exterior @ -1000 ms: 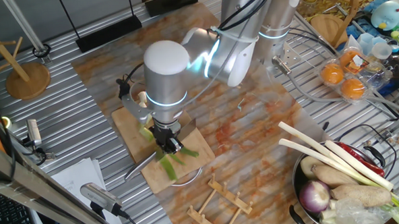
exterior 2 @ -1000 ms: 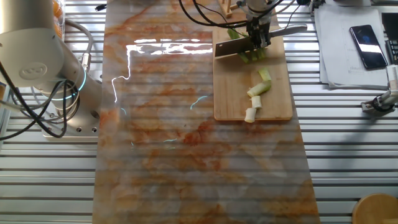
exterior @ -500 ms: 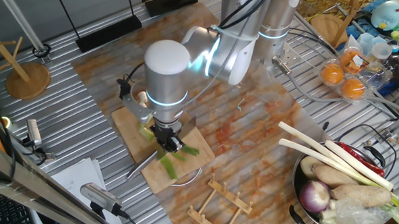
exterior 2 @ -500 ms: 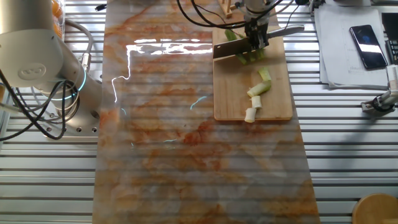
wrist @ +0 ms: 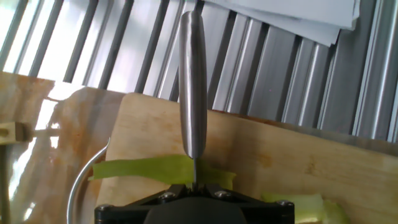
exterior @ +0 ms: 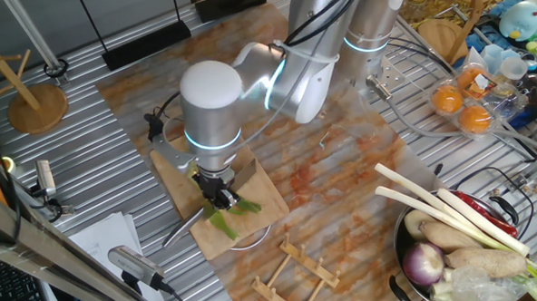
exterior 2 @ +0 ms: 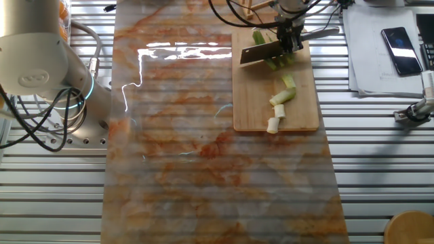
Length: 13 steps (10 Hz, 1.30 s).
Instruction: Chop the scallions
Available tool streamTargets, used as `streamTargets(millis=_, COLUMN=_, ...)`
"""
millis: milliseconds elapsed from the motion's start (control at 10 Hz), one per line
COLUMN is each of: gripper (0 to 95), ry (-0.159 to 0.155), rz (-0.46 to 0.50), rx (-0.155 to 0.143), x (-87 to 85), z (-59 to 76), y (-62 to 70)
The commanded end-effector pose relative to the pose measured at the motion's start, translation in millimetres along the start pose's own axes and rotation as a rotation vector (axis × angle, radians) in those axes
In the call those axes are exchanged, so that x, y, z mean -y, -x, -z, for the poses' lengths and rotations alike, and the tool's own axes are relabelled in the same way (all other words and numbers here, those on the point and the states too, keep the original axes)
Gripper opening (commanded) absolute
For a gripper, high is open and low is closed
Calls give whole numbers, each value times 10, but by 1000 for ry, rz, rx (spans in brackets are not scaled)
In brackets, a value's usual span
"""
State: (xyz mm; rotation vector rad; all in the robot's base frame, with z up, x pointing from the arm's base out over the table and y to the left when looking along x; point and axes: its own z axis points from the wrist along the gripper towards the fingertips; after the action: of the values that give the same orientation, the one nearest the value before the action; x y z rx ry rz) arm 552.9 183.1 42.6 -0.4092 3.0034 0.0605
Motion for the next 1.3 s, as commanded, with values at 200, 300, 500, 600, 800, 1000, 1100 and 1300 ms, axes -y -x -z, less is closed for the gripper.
streamTargets(millis=200, gripper=0, ry=-5, rz=6, rx=-15, x=-9, z=-308, y=-204)
streamTargets(millis=300, gripper=0, ry=-14, rz=11, rx=-19, x=-20, z=-328, y=-249)
streamTargets(millis=500, gripper=0, ry=-21, rz=16, rx=-8, x=-26, z=-353, y=-301)
streamTargets(millis=600, gripper=0, ry=-24, rz=16, rx=-2, x=-24, z=-340, y=-261)
streamTargets(millis=800, gripper=0, ry=-19, rz=4, rx=0, x=-24, z=-278, y=-76)
streamTargets(millis=1000, gripper=0, ry=-20, rz=-1, rx=2, x=-20, z=-253, y=38)
streamTargets(millis=1100, gripper=0, ry=-19, rz=1, rx=-4, x=-6, z=-216, y=114)
streamTargets(millis=1300, gripper=0, ry=3, rz=-9, rx=-7, x=-1, z=-173, y=197)
